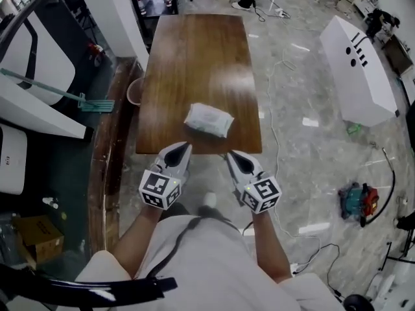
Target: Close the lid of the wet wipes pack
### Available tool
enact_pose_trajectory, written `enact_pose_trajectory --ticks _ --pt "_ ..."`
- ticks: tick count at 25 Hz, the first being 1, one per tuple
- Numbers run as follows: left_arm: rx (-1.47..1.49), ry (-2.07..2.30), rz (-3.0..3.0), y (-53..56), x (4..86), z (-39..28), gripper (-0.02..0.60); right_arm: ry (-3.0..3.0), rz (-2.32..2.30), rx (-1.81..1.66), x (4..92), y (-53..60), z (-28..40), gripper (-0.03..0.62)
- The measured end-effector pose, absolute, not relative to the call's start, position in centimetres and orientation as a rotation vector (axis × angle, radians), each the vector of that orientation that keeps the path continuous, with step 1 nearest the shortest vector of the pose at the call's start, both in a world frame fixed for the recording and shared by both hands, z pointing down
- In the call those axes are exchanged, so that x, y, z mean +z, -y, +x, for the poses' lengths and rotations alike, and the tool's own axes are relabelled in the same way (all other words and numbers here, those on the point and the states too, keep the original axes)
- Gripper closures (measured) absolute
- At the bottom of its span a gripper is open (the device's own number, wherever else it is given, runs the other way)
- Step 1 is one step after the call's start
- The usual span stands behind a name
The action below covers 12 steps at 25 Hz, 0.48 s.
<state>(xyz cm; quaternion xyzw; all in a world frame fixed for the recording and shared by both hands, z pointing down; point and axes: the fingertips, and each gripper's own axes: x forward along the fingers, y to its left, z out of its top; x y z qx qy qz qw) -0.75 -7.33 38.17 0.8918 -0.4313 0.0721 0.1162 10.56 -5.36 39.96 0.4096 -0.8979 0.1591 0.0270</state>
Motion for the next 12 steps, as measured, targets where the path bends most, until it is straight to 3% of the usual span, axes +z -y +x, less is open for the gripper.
enact_pose_trajectory --ticks 12 --pt "0.272 1.275 2.582 10.6 40.1 -3.5 0.578 2.753 1.214 0.536 41.9 9.0 8.4 0.585"
